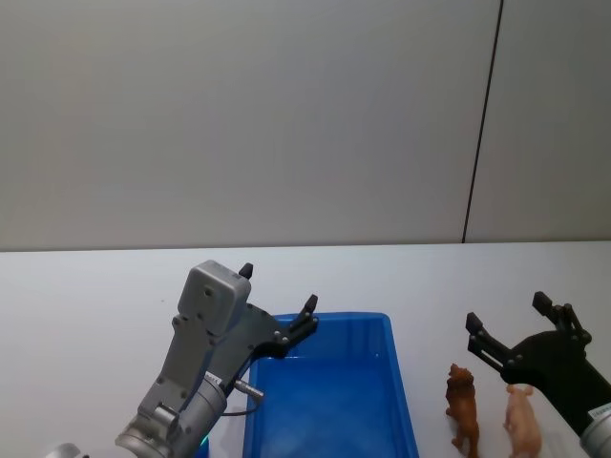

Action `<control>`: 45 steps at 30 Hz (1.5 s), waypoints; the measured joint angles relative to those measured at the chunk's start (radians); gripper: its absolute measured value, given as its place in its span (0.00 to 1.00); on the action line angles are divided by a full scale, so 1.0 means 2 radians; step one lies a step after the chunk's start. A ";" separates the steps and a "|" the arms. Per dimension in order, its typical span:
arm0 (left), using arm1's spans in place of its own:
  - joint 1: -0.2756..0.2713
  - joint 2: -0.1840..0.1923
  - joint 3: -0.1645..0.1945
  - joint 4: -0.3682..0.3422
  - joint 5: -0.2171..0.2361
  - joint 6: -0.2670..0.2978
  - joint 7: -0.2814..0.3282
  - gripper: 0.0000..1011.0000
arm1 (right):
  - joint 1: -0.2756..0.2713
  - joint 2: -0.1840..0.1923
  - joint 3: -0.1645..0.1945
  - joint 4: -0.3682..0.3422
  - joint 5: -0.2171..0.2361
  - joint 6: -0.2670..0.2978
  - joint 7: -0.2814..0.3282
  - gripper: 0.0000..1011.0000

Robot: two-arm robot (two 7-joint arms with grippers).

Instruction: Pick up the two dolls from the table and place them into the box.

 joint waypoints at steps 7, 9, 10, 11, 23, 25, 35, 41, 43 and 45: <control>0.000 0.000 0.000 0.000 0.000 0.000 0.000 0.99 | 0.000 0.000 0.000 0.000 0.000 0.000 0.000 0.99; 0.000 0.000 0.000 0.000 0.000 0.000 0.000 0.99 | 0.000 0.000 0.000 0.000 0.000 0.000 0.000 0.99; 0.000 0.000 0.000 0.000 0.000 0.000 0.000 0.99 | 0.000 0.000 0.000 0.000 0.000 0.000 0.000 0.99; 0.000 0.000 0.000 0.000 0.000 0.000 0.000 0.99 | 0.000 0.000 0.000 0.000 0.000 0.000 0.000 0.99; 0.000 0.000 0.000 0.000 0.000 0.000 0.000 0.99 | 0.000 0.000 0.000 0.000 0.000 0.000 0.000 0.99; 0.000 0.000 0.000 0.000 0.000 0.000 0.000 0.99 | 0.000 0.000 0.000 0.000 0.000 0.000 0.000 0.99; 0.000 0.000 0.000 0.000 0.000 0.000 0.000 0.99 | 0.000 0.000 0.000 0.000 0.000 0.000 0.000 0.99; 0.000 0.000 0.000 0.000 0.000 0.000 0.000 0.99 | 0.000 0.000 0.000 0.000 0.000 0.000 0.000 0.99; 0.000 0.000 0.000 0.000 0.000 0.000 0.000 0.99 | -0.001 0.000 0.000 -0.001 0.000 0.001 -0.003 0.99; 0.000 0.000 0.000 0.000 0.000 0.000 0.000 0.99 | -0.003 -0.001 0.000 -0.002 -0.001 0.004 -0.008 0.99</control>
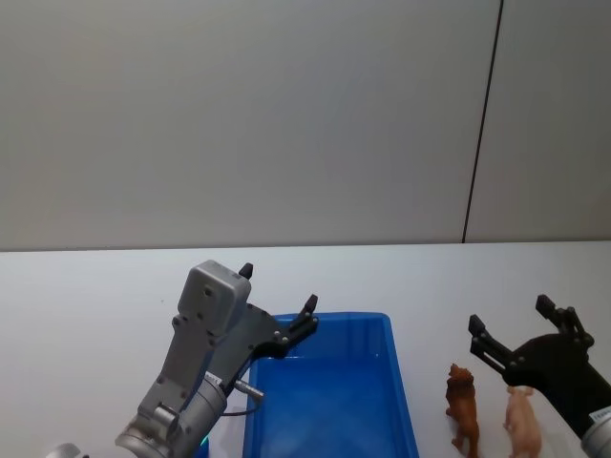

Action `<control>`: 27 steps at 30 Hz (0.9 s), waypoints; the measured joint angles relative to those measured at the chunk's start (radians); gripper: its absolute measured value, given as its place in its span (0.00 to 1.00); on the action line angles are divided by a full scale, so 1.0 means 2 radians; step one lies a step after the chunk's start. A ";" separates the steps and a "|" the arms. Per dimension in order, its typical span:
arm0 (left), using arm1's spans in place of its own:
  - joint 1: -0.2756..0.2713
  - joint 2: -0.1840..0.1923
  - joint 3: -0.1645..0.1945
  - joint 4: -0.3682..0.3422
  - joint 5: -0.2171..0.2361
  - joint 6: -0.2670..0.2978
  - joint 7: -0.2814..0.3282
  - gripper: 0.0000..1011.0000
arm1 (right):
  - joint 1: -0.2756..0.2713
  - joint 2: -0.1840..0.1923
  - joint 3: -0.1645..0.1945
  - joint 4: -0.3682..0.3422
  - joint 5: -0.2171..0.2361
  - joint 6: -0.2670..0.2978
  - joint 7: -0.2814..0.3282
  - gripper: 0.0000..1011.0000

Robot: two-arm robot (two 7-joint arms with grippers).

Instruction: Pick up the two dolls from the table and place them into the box.

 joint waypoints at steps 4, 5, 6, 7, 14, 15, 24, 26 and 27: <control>0.000 0.000 0.000 0.000 0.000 0.000 0.000 0.99 | -0.004 -0.001 0.000 -0.003 -0.003 0.010 -0.011 0.99; 0.000 0.000 0.000 0.000 0.000 0.000 0.000 0.99 | -0.005 -0.001 0.000 -0.004 -0.004 0.013 -0.014 0.99; 0.000 0.000 0.000 0.000 0.000 0.000 0.000 0.99 | -0.007 -0.001 0.000 -0.005 -0.005 0.016 -0.017 0.99; 0.000 0.000 0.000 0.000 0.000 0.000 0.000 0.99 | -0.009 -0.001 -0.001 -0.006 -0.007 0.021 -0.022 0.99; 0.000 0.000 0.000 0.000 0.000 0.000 0.000 0.99 | -0.021 -0.001 -0.002 -0.011 -0.017 0.047 -0.046 0.99; 0.000 0.000 0.000 0.000 0.000 0.000 0.000 0.99 | -0.022 -0.001 -0.002 -0.011 -0.018 0.050 -0.048 0.99; 0.000 0.000 0.000 0.000 0.000 0.000 0.000 0.99 | -0.036 0.000 -0.004 -0.012 -0.028 0.078 -0.071 0.99; 0.000 0.000 0.000 0.000 0.000 0.000 0.000 0.99 | -0.040 -0.001 -0.004 -0.010 -0.030 0.083 -0.075 0.99; 0.000 0.000 0.000 0.000 0.000 0.000 0.000 0.99 | -0.041 -0.001 -0.004 -0.009 -0.031 0.084 -0.076 0.99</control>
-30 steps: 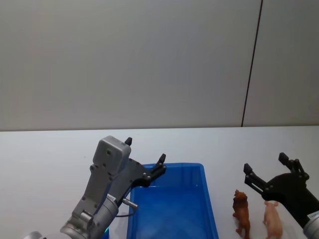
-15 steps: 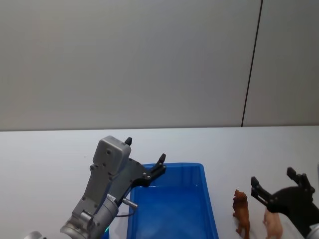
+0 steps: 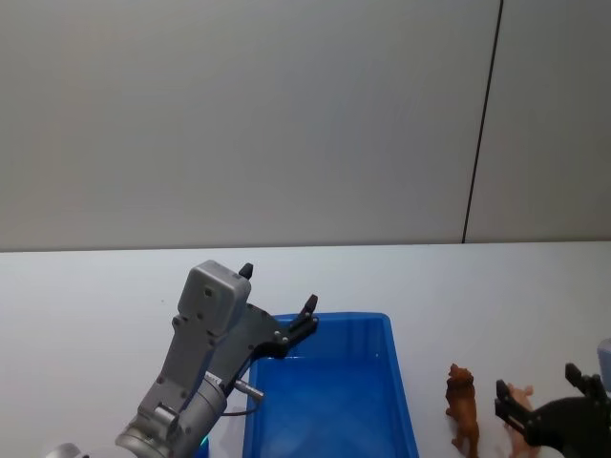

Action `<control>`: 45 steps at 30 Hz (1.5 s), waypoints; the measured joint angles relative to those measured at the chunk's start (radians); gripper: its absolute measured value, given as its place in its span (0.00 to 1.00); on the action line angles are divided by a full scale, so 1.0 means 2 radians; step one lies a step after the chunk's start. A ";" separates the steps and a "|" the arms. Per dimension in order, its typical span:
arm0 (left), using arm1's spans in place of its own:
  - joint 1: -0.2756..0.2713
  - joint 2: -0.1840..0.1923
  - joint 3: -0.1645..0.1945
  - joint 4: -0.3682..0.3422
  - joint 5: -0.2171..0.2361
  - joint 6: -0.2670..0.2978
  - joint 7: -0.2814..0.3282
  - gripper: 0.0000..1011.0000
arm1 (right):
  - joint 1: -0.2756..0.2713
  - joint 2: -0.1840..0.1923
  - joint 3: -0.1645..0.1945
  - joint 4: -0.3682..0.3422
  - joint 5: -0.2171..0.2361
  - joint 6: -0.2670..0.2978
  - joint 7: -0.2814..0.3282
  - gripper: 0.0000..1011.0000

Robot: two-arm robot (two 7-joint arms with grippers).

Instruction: Pick up the two dolls from the table and place them into the box.

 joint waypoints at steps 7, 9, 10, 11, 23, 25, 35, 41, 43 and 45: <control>0.000 0.000 0.000 0.000 0.000 0.000 0.000 0.99 | -0.006 -0.002 0.000 0.010 -0.004 0.010 -0.010 0.99; 0.000 0.000 0.000 0.000 0.000 0.000 0.000 0.99 | -0.006 -0.003 0.000 0.013 -0.005 0.011 -0.011 0.99; 0.000 0.000 0.000 0.000 0.000 0.000 0.000 0.99 | -0.007 -0.004 0.000 0.016 -0.006 0.012 -0.012 0.99; 0.000 0.000 0.000 0.000 0.000 0.000 0.000 0.99 | -0.007 -0.005 0.000 0.019 -0.006 0.012 -0.012 0.99; 0.000 0.000 0.000 0.000 0.000 0.000 0.000 0.99 | 0.002 -0.019 -0.003 0.059 -0.013 0.011 -0.006 0.99; 0.000 0.000 0.000 0.000 0.000 0.000 0.000 0.99 | 0.005 -0.021 -0.003 0.067 -0.014 0.010 -0.003 0.95; 0.000 0.000 0.000 0.000 0.000 0.000 0.000 0.99 | 0.016 -0.032 -0.004 0.095 -0.014 0.004 0.007 0.68; 0.000 0.000 0.000 0.000 0.000 0.000 0.000 0.99 | 0.017 -0.034 -0.004 0.099 -0.015 0.002 0.008 0.53; 0.000 0.000 0.000 0.000 0.000 0.000 0.000 0.99 | 0.017 -0.034 -0.004 0.099 -0.016 0.001 0.008 0.44; 0.000 0.000 0.000 0.000 0.000 0.000 0.000 0.99 | 0.015 -0.035 -0.004 0.096 -0.018 0.000 0.008 0.38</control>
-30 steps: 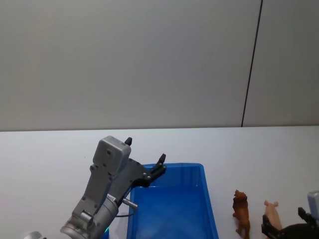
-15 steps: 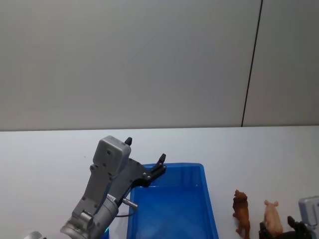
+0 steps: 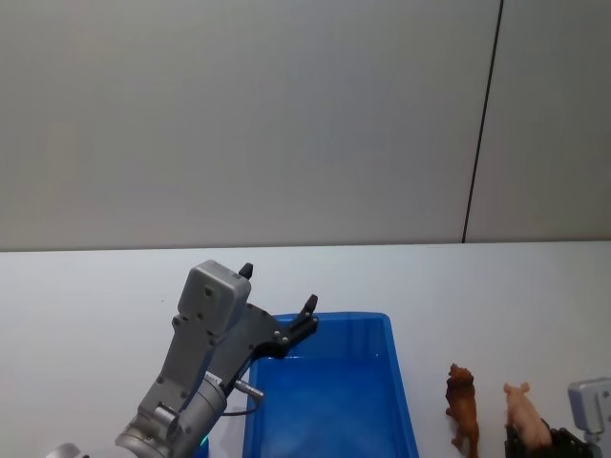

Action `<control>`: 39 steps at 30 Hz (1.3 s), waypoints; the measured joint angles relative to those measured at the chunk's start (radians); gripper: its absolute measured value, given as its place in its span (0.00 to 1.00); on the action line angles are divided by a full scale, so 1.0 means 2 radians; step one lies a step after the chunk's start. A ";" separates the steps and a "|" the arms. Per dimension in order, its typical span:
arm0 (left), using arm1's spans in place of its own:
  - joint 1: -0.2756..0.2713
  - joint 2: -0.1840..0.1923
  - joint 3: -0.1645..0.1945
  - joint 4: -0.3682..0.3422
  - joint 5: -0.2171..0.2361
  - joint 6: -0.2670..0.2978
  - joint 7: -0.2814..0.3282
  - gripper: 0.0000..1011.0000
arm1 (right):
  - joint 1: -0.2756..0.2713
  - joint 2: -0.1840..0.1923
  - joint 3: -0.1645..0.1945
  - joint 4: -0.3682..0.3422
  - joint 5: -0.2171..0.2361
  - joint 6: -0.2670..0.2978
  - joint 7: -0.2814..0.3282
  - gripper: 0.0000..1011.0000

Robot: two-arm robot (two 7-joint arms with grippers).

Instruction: Pick up the two dolls from the table and place them into the box.

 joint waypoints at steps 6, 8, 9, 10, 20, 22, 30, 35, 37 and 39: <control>0.000 0.000 0.000 0.000 0.000 0.000 0.000 0.99 | -0.006 0.002 0.001 -0.017 -0.005 -0.002 -0.003 0.37; 0.000 0.000 0.000 0.000 0.000 0.000 0.000 0.99 | -0.007 0.002 0.002 -0.022 -0.006 -0.003 -0.004 0.37; 0.000 0.000 0.000 0.000 0.000 0.000 0.000 0.99 | -0.009 0.003 0.002 -0.028 -0.009 -0.004 -0.006 0.37; 0.000 0.000 0.000 0.000 0.000 0.000 0.000 0.99 | -0.010 0.003 0.003 -0.031 -0.010 -0.005 -0.006 0.37; 0.000 0.000 0.000 0.000 0.000 0.000 0.000 0.99 | -0.012 0.006 0.004 -0.070 -0.024 -0.011 0.000 0.37; 0.000 0.000 0.000 0.000 0.000 0.000 0.000 0.99 | -0.008 0.004 0.004 -0.075 -0.027 -0.011 0.008 0.37; 0.000 0.000 0.000 0.000 0.000 0.000 0.000 0.99 | 0.012 -0.009 -0.003 -0.077 -0.038 -0.011 0.043 0.37; 0.000 0.000 0.000 0.000 0.000 0.000 0.000 0.99 | 0.031 -0.023 -0.011 -0.067 -0.045 -0.008 0.074 0.37; 0.000 0.000 0.000 0.000 0.000 0.000 0.000 0.99 | 0.041 -0.030 -0.015 -0.060 -0.048 -0.007 0.087 0.37; 0.000 0.000 0.000 0.000 0.000 0.000 0.000 0.99 | 0.047 -0.034 -0.017 -0.055 -0.051 -0.005 0.097 0.37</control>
